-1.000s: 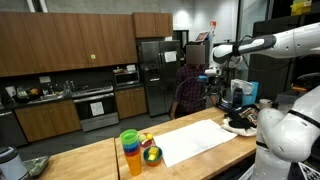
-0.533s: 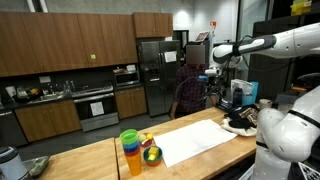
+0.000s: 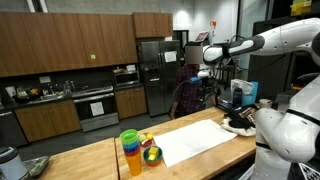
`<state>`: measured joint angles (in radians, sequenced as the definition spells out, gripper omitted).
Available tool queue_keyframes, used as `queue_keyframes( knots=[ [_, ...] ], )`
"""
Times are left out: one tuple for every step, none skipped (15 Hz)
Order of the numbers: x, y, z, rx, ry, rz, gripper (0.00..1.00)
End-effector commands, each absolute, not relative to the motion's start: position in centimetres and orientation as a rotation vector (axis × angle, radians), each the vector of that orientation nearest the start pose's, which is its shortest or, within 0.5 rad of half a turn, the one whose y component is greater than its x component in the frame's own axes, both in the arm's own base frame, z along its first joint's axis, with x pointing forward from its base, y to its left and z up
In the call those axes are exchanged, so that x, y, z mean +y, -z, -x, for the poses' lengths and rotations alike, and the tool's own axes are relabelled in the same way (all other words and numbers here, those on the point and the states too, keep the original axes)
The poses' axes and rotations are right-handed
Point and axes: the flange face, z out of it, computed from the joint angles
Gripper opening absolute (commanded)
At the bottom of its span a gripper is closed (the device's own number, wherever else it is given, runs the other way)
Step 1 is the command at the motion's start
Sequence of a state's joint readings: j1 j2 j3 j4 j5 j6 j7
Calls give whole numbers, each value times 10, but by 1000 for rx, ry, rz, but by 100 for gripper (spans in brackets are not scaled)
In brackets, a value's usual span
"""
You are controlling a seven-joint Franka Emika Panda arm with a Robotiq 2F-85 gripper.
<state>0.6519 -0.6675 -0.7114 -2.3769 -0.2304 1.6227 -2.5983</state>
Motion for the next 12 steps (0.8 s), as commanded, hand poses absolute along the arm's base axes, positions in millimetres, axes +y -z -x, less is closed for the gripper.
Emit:
queue_keyframes(
  knots=[
    [-40,-484,-411,3346,118,-568,100],
    [-32,-483,-418,3336,197,-526,100],
    [-23,-482,-427,3331,283,-488,100],
    [-12,-479,-438,3312,371,-447,100],
    [-2,-476,-446,3304,455,-398,100],
    [8,-472,-449,3293,528,-334,100],
    [16,-468,-452,3273,609,-279,100],
    [28,-463,-457,3245,688,-215,100],
    [38,-459,-459,3214,755,-139,100],
    [49,-457,-460,3164,803,-62,100],
    [57,-455,-463,3109,830,11,100],
    [65,-457,-468,3046,840,66,100]
  ],
)
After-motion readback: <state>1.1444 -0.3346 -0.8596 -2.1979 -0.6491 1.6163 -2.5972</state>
